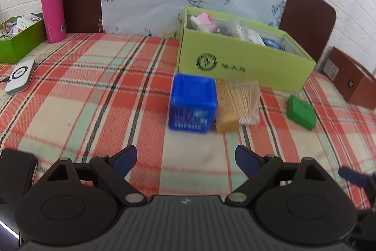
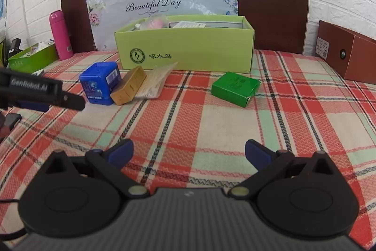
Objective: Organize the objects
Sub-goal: 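Bring both tools back over the remaining items, then grasp the blue square tin with left tool while right tool grasps the green box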
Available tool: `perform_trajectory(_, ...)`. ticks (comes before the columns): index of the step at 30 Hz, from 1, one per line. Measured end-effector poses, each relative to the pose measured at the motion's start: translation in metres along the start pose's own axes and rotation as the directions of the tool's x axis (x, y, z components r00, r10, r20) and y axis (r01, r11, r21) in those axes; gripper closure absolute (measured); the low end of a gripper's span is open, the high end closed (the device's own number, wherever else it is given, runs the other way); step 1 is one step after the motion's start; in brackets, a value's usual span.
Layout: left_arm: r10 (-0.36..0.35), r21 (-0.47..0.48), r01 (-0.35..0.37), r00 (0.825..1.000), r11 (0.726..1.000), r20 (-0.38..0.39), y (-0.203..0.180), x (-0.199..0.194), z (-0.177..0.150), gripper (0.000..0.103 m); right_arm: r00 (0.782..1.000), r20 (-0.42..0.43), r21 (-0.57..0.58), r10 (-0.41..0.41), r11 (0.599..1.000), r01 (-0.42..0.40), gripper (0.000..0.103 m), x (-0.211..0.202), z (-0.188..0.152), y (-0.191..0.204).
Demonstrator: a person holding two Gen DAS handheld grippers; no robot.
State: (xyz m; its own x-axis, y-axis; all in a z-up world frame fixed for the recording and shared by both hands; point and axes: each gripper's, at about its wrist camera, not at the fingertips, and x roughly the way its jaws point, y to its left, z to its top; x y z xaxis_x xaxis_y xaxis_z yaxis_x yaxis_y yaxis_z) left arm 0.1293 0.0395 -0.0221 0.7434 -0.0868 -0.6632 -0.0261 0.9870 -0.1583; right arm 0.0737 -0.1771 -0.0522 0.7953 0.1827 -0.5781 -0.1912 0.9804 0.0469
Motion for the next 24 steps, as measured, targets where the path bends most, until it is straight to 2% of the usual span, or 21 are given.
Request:
perform_trajectory(6, -0.015, -0.009, 0.015, 0.999, 1.000, 0.029, -0.007, 0.029, 0.035, 0.014, 1.000, 0.006, 0.005, -0.003, 1.000, 0.003, 0.000, -0.004, 0.002, -0.002)
perform_trajectory(8, -0.007, -0.002, 0.007, 1.000, 1.000, 0.006, -0.009, 0.044, 0.040, 0.023, 1.000, 0.006, 0.003, -0.004, 1.000, 0.004, 0.000, -0.004, 0.002, -0.002)
perform_trajectory(9, -0.008, -0.004, 0.008, 1.000, 1.000, -0.013, -0.008, 0.052, 0.042, 0.038, 1.000, 0.005, 0.001, -0.004, 1.000, 0.004, 0.000, -0.004, 0.002, -0.003)
perform_trajectory(10, -0.021, -0.011, 0.021, 0.999, 1.000, -0.036, -0.006, 0.058, 0.043, 0.043, 1.000, 0.006, 0.000, -0.004, 1.000, 0.004, 0.000, -0.005, 0.002, -0.003)
perform_trajectory(15, -0.056, 0.012, 0.057, 0.997, 0.998, -0.048, 0.002, 0.049, 0.039, 0.043, 1.000, 0.030, -0.061, 0.009, 0.998, -0.007, 0.000, -0.001, 0.009, -0.007)
perform_trajectory(18, -0.049, 0.030, 0.051, 0.997, 0.998, -0.065, 0.008, 0.032, 0.026, 0.043, 0.999, 0.023, -0.075, -0.046, 0.996, 0.048, 0.000, 0.017, 0.024, -0.016)
perform_trajectory(20, -0.040, 0.021, 0.042, 0.997, 0.999, -0.063, 0.012, 0.023, 0.017, 0.043, 0.997, 0.000, -0.028, -0.082, 0.996, 0.082, 0.000, 0.035, 0.037, -0.026)
perform_trajectory(24, -0.046, -0.009, 0.045, 0.997, 0.999, -0.062, 0.017, 0.013, 0.006, 0.043, 0.983, -0.097, 0.173, -0.155, 0.970, 0.170, 0.000, 0.080, 0.064, -0.043)
